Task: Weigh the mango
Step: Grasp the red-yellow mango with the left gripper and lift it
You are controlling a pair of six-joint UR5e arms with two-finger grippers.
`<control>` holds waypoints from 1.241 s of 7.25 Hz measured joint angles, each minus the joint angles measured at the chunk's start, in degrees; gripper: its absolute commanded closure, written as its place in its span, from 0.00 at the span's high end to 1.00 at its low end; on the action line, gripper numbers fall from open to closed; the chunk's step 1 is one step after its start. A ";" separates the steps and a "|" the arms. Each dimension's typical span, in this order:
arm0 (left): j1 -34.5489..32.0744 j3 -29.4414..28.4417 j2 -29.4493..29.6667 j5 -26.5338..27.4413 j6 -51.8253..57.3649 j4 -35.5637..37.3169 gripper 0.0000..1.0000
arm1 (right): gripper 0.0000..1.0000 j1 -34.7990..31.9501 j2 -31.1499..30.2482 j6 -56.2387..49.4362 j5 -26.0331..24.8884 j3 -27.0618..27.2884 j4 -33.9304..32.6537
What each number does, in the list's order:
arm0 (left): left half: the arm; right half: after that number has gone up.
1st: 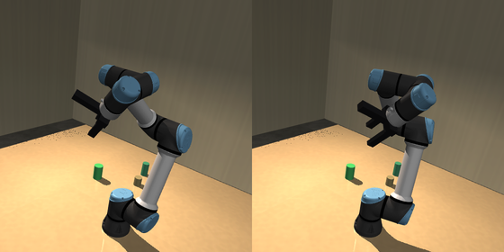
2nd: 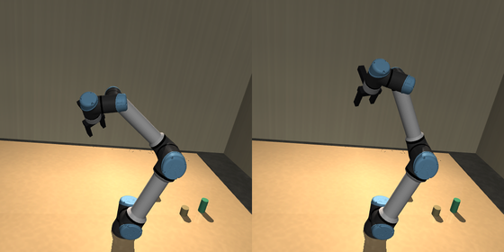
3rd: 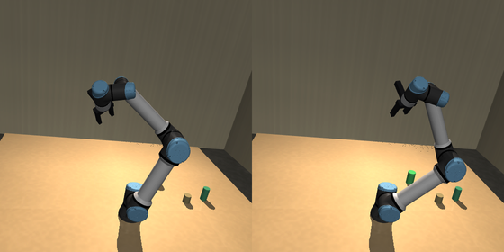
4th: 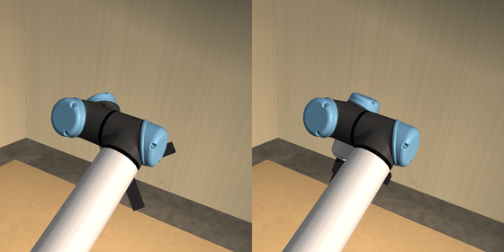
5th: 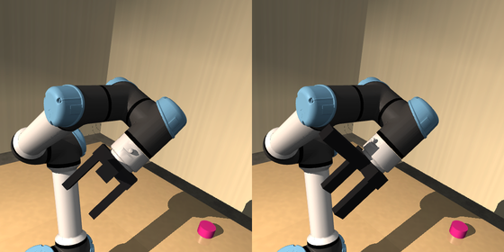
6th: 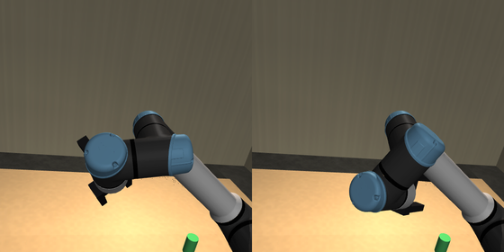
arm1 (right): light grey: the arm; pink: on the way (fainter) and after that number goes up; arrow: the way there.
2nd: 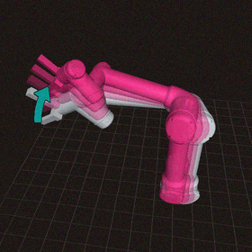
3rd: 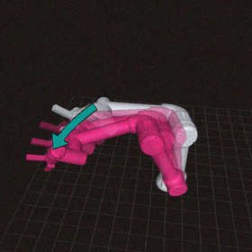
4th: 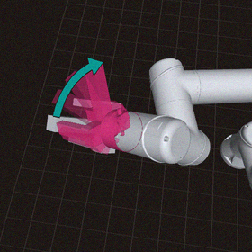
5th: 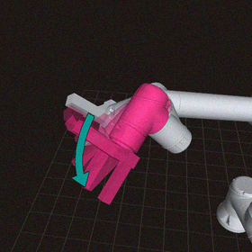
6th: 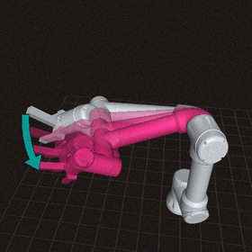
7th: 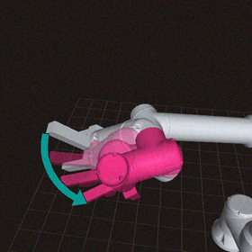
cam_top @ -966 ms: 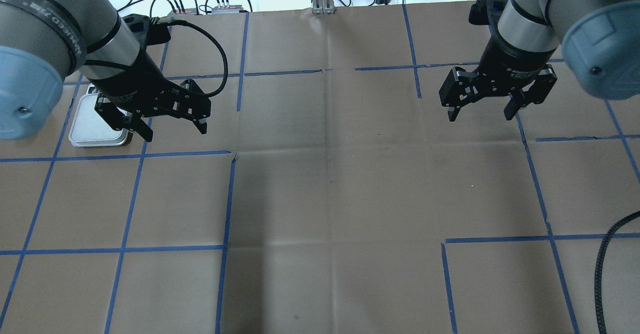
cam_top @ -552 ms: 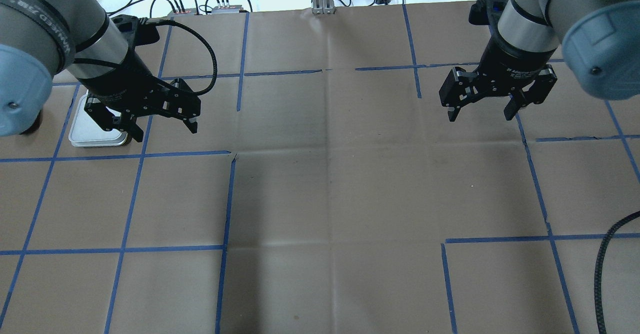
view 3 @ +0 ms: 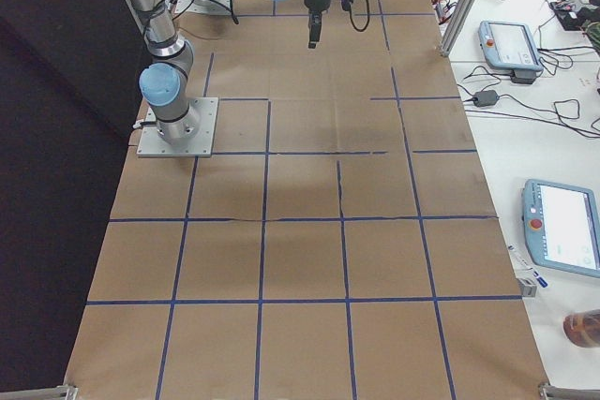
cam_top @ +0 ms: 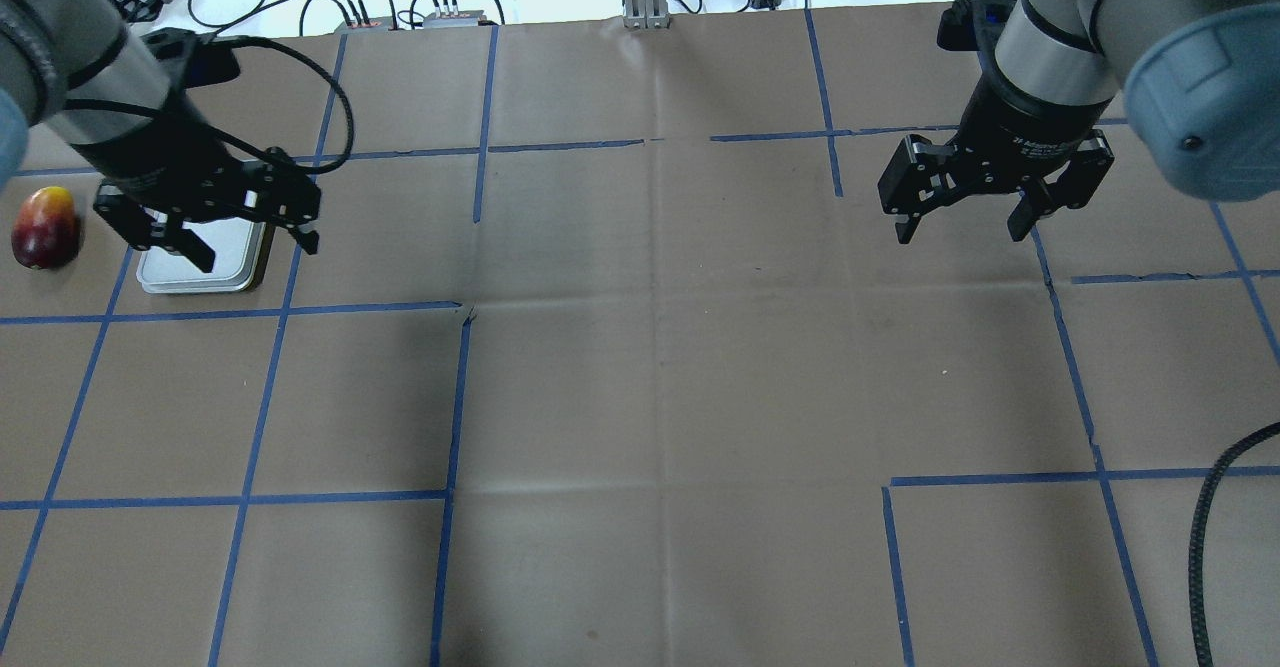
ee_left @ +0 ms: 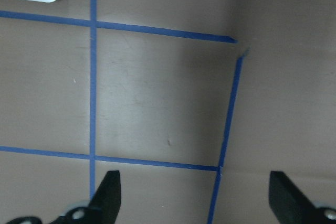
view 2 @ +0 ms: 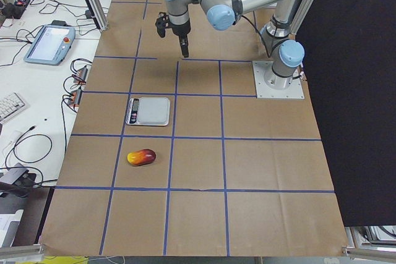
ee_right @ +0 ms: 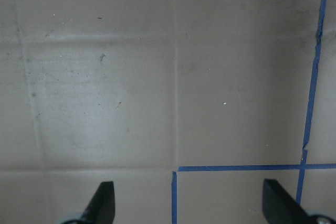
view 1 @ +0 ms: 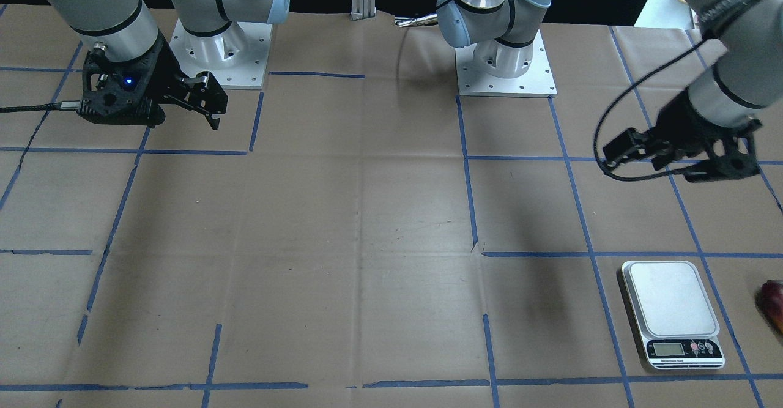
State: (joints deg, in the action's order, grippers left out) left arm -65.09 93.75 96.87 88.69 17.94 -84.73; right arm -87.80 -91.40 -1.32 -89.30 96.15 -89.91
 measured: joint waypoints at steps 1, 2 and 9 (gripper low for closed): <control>4.16 -2.98 5.05 0.02 4.38 3.24 1.00 | 1.00 0.00 0.00 0.00 0.02 0.00 0.00; 7.26 -7.71 10.79 -0.01 7.30 4.77 1.00 | 1.00 0.00 0.00 0.00 0.04 0.00 0.00; 17.37 -44.87 47.95 -0.61 18.35 7.50 0.99 | 1.00 0.00 0.00 0.00 0.00 0.00 0.00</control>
State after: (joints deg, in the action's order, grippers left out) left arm -47.73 48.89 144.82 88.09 36.28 -77.23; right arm -87.80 -91.40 -1.32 -89.30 96.15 -89.91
